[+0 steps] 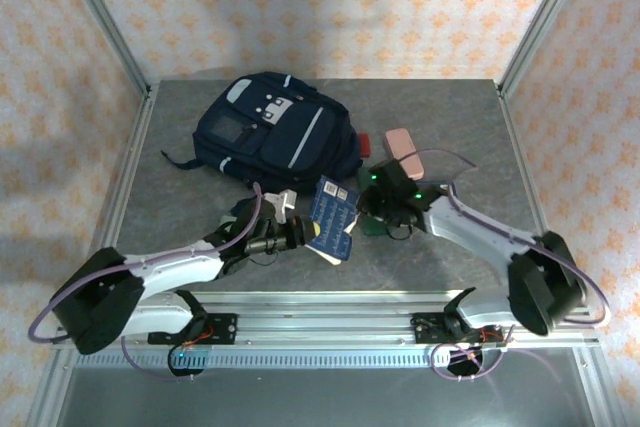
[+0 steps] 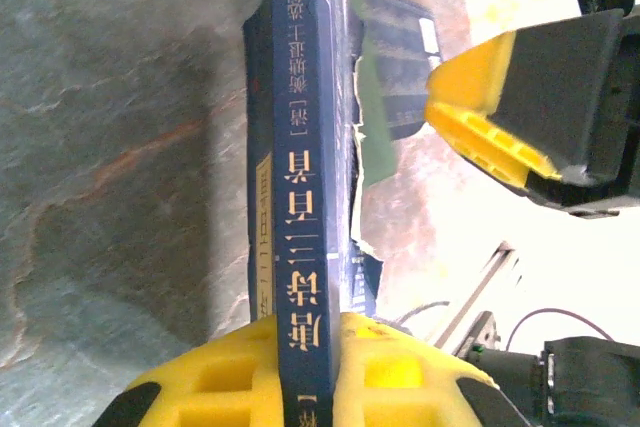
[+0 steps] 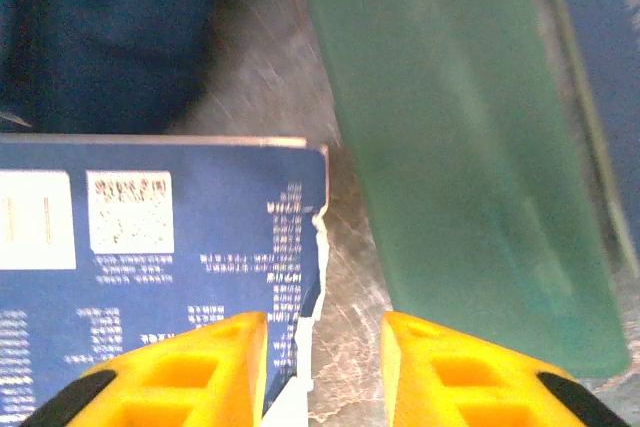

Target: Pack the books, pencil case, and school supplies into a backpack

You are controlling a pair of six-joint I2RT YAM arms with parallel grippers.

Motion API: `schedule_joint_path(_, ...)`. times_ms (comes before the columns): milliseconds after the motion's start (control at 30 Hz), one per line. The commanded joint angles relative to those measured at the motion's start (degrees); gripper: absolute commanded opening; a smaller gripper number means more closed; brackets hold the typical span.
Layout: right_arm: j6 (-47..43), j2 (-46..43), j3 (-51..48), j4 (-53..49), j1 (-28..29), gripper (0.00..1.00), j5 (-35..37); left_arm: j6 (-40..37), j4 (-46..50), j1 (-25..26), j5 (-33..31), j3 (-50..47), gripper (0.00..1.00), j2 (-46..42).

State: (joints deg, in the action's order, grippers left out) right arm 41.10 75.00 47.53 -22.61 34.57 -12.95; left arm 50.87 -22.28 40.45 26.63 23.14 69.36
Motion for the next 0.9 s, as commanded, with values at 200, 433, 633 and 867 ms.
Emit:
schedule_joint_path(200,-4.15,-7.13,-1.28,8.53,-2.40,0.45,-3.08,-6.64,2.38,0.07,-6.10,9.12,0.00,-4.16)
schedule_joint_path(433,-4.21,-10.35,-3.02,16.02,-6.81,0.54,-13.72,-14.41,4.48,-0.19,-6.43,16.25,0.00,-2.60)
schedule_joint_path(633,-5.29,-14.48,-7.03,23.56,-8.48,0.77,-19.49,-9.48,-7.19,-0.54,3.19,14.56,0.00,-3.57)
schedule_joint_path(867,-6.20,-19.22,-10.32,30.01,-10.55,0.82,-27.19,-0.94,-20.32,-2.06,12.80,11.59,0.00,-5.69)
